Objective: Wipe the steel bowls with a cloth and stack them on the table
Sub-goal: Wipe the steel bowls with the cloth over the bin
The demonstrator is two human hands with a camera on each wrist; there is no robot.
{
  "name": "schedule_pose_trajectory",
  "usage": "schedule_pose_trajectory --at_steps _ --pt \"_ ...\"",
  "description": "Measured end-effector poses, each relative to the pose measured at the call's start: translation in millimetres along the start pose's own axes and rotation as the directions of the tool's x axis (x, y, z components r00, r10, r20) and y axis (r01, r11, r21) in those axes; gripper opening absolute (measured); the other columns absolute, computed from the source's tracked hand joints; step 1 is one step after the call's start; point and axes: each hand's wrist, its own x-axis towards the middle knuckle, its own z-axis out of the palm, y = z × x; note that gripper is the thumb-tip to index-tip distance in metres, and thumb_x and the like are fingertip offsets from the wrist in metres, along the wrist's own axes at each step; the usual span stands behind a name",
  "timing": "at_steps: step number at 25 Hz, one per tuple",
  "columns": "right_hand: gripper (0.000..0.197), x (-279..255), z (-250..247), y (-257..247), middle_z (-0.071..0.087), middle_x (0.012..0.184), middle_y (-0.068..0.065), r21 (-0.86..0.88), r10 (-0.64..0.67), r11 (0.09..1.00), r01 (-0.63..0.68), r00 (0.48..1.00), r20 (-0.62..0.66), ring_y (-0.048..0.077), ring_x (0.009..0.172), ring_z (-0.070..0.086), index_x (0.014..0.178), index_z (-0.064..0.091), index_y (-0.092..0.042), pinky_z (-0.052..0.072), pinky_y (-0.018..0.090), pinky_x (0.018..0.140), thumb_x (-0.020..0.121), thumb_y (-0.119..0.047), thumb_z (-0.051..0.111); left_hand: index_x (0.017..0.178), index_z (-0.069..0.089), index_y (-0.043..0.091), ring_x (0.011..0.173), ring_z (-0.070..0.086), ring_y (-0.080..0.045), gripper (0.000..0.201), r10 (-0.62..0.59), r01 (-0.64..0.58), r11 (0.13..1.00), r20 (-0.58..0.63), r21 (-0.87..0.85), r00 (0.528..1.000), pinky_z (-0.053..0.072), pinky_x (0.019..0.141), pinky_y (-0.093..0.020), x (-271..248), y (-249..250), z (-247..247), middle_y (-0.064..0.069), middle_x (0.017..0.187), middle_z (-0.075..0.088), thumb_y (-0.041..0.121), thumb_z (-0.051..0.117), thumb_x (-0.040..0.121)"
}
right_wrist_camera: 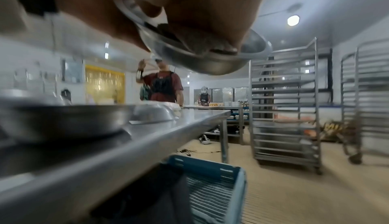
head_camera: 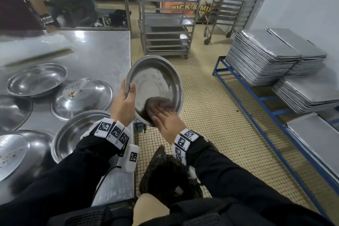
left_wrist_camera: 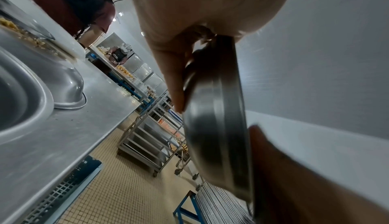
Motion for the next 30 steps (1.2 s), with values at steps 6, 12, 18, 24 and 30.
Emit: schedule_pose_trajectory --at_steps 6,12,18,24,30 --pt "0.065 -7.2 11.5 -7.0 0.038 0.148 0.0 -0.024 -0.02 1.0 0.018 0.995 -0.098 0.019 0.141 0.025 0.143 0.039 -0.026 0.01 0.033 0.117 0.095 -0.054 0.006 0.139 0.047 0.025 0.093 0.055 0.008 0.043 0.011 -0.008 0.993 -0.021 0.118 1.0 0.04 0.086 -0.016 6.9 8.9 -5.3 0.012 0.107 0.062 0.044 0.034 0.102" --pt "0.051 -3.8 -7.5 47.2 -0.002 0.158 -0.001 -0.229 0.232 0.937 -0.265 0.959 -0.16 0.021 0.144 -0.014 0.146 0.03 -0.021 0.0 0.041 0.118 0.101 -0.04 0.015 0.121 0.061 0.016 0.082 0.061 -0.006 0.036 -0.139 0.142 0.989 0.074 -0.04 0.988 0.048 0.071 -0.026 -2.1 0.7 -2.8 0.012 0.089 0.064 0.036 0.037 0.103" --pt "0.05 10.7 -47.2 53.8 0.044 0.143 0.009 0.237 0.368 0.926 -0.294 0.847 -0.385 0.02 0.121 0.05 0.146 0.029 -0.013 0.039 0.02 0.09 0.101 -0.034 0.034 0.091 0.065 0.021 0.053 0.065 -0.012 0.038 -0.293 0.31 0.947 0.167 -0.087 0.941 0.048 0.044 -0.025 5.5 1.0 -12.2 0.006 0.061 0.068 0.044 0.037 0.101" --pt "0.027 16.8 -65.9 53.7 0.058 0.088 0.001 0.389 0.553 0.806 -0.445 0.801 -0.23 0.002 0.064 0.049 0.111 0.056 -0.004 0.029 0.005 0.046 0.096 -0.025 0.051 0.1 0.066 0.017 0.056 0.065 -0.014 0.038 -0.35 0.382 0.922 0.293 -0.058 0.89 0.049 0.046 -0.023 13.2 1.3 -21.4 0.005 0.064 0.069 0.047 0.044 0.098" --pt "0.025 22.4 -57.1 33.1 0.063 0.105 0.01 0.704 0.802 0.548 -0.452 0.522 -0.289 0.019 0.087 0.06 0.114 0.051 -0.005 0.043 0.02 0.066 0.096 -0.022 0.051 0.123 0.05 0.029 0.082 0.069 -0.015 0.027 -0.165 0.2 0.971 0.24 -0.132 0.957 0.058 0.07 -0.032 6.7 4.7 -8.5 -0.001 0.1 0.066 0.024 0.053 0.096"
